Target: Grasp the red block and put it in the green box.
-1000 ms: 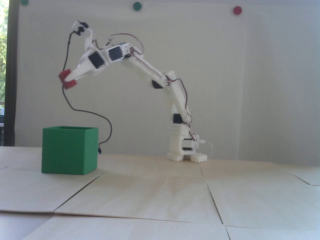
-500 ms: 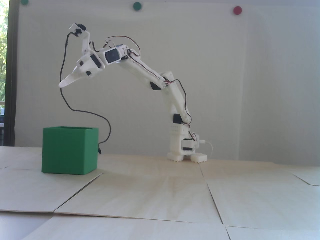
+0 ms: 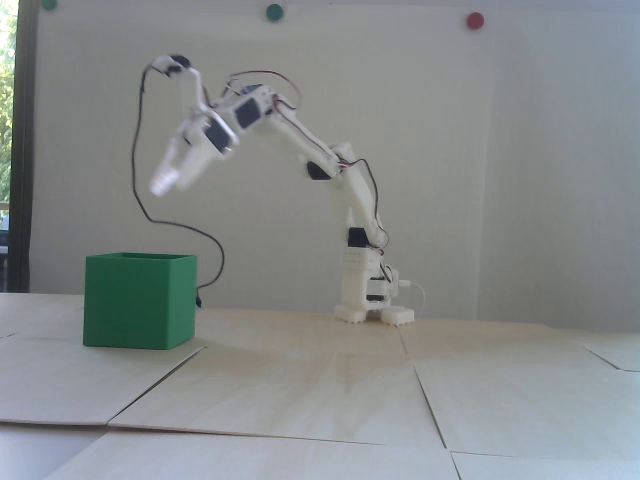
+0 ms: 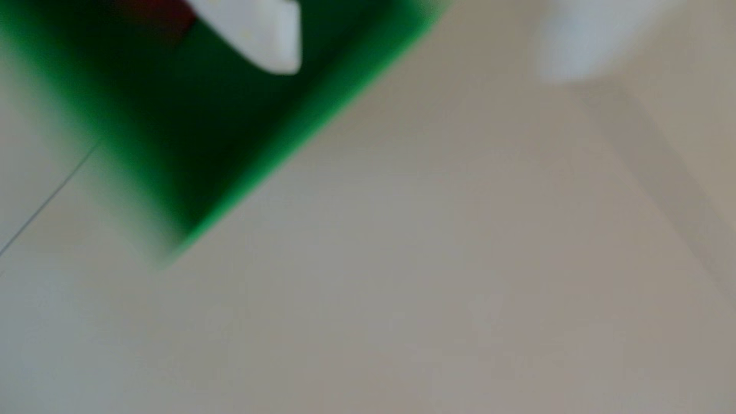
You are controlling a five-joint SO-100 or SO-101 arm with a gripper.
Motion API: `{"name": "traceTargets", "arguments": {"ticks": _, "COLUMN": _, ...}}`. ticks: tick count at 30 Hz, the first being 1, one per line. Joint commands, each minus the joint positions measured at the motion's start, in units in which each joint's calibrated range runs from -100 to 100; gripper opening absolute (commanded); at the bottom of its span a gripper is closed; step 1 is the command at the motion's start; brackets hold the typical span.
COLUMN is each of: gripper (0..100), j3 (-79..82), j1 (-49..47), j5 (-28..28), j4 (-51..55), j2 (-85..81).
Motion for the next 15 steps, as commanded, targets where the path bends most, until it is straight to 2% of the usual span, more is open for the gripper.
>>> {"name": "traceTargets", "arguments": {"ticks": 1, "gripper": 2, "j3": -5.00, "j1": -8.63, "j5": -0.16, "j4": 23.27, "j2": -10.49}}
{"name": "traceTargets", "arguments": {"ticks": 2, "gripper": 2, "j3": -5.00, "j1": -10.80, "j5": -0.16, "j4": 29.94, "j2": -12.07}}
{"name": "traceTargets", "arguments": {"ticks": 3, "gripper": 2, "j3": -4.02, "j1": -12.89, "j5": -0.73, "j4": 31.03, "j2": -13.73}}
{"name": "traceTargets", "arguments": {"ticks": 6, "gripper": 2, "j3": 1.84, "j1": -17.39, "j5": -6.92, "j4": 30.44, "j2": -19.65}}
{"name": "traceTargets", "arguments": {"ticks": 8, "gripper": 2, "j3": 8.85, "j1": -19.72, "j5": -7.71, "j4": 30.61, "j2": -23.60}}
{"name": "traceTargets", "arguments": {"ticks": 13, "gripper": 3, "j3": 50.55, "j1": -29.05, "j5": -7.86, "j4": 29.35, "j2": -47.60}}
{"name": "traceTargets", "arguments": {"ticks": 15, "gripper": 3, "j3": 65.01, "j1": -31.71, "j5": -8.28, "j4": 23.44, "j2": -57.31}}
